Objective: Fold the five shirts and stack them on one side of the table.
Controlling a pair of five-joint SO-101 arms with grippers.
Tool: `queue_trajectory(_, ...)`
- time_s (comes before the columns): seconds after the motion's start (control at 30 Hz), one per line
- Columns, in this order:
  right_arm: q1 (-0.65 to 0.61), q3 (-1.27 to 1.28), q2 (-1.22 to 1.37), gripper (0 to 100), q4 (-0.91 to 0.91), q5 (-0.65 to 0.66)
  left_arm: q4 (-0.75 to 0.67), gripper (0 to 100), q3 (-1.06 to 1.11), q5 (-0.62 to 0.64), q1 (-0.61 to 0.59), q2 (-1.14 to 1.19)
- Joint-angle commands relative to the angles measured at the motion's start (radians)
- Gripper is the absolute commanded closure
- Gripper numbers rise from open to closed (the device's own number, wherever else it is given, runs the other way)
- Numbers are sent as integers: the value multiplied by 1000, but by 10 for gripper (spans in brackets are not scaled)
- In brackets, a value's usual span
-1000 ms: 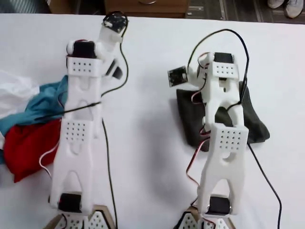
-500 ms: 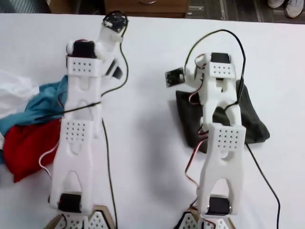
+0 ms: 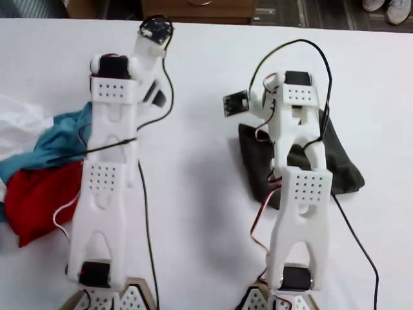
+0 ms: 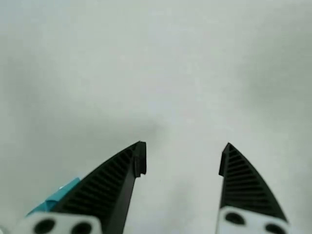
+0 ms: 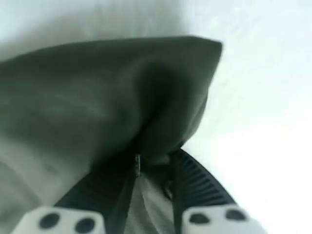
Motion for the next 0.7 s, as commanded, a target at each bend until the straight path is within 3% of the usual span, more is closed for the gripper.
queue_trajectory(0.0,-2,5,-13,976,27,-9,17,736,-36,0,-6,-91)
queue_trajectory(0.43,163,-219,-84,978,25,-285,17,736,-30,0,-5,-91)
queue_trajectory(0.67,271,-163,-197,978,27,-391,17,736,-30,0,-5,-91)
